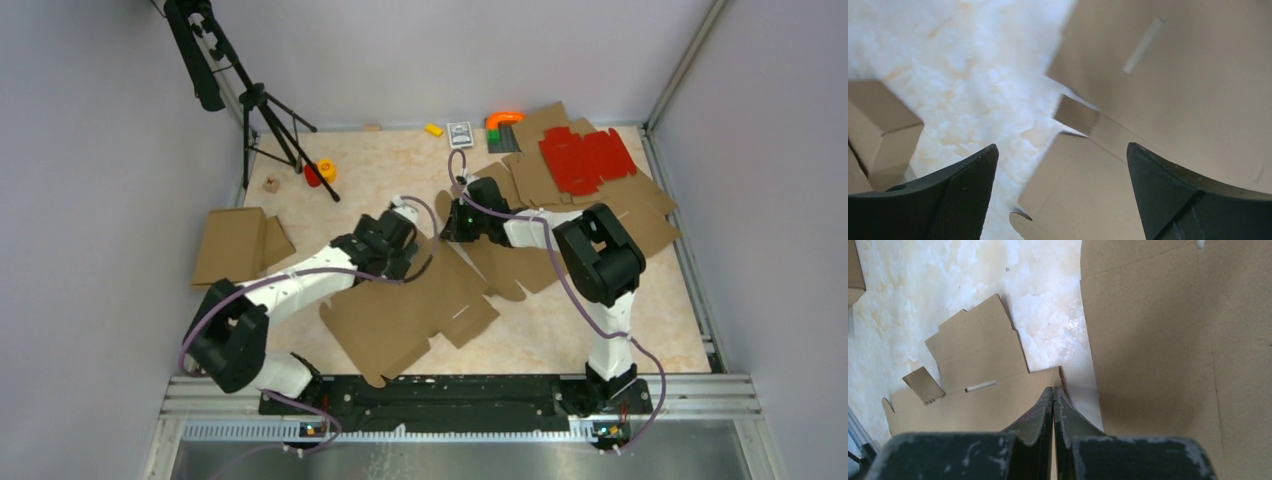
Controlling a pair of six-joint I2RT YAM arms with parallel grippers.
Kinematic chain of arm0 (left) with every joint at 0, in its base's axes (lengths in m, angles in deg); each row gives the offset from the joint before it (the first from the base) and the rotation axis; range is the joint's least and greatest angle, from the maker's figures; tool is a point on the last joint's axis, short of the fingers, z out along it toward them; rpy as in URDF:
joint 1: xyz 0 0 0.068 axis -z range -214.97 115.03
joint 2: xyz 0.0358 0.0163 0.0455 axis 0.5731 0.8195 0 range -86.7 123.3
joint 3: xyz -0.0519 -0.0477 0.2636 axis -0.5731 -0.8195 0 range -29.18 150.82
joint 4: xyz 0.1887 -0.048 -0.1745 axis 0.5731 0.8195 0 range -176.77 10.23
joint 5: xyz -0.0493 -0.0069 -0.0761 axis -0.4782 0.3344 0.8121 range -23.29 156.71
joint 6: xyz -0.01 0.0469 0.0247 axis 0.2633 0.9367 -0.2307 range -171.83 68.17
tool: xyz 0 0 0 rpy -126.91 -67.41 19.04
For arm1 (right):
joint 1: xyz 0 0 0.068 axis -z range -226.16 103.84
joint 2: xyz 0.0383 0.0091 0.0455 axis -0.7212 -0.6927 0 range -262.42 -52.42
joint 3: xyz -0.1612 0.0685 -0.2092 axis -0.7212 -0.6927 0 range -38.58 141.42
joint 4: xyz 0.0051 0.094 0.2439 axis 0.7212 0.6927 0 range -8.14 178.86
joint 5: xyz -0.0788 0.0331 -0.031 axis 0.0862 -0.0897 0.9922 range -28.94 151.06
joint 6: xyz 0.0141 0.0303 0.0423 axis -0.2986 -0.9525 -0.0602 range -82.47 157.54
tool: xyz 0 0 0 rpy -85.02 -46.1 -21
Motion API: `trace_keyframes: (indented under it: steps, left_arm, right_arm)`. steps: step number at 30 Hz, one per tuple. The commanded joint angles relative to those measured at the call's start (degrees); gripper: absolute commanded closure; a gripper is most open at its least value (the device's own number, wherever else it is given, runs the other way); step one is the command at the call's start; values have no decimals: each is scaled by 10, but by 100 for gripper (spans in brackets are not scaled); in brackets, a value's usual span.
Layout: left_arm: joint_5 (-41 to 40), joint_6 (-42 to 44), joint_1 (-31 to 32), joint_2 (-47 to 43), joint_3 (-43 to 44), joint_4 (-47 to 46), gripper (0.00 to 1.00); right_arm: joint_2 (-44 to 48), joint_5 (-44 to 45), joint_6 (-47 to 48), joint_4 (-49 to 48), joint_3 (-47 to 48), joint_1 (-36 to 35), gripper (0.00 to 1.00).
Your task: Fold the paper box
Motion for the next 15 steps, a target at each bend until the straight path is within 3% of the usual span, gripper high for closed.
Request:
trace_keyframes:
  steps: [1,8,15]
  left_arm:
    - [-25,-140,-73,-44,20,-7,1]
    - [196,-134,-141,40,97,37,9]
    - [309,-145,-199,147,154,98,27]
  right_arm:
    - [-22,18,20,50,2,2,100]
    - [-23,17,19,49,1,2,100]
    - [-23,17,19,49,2,2,100]
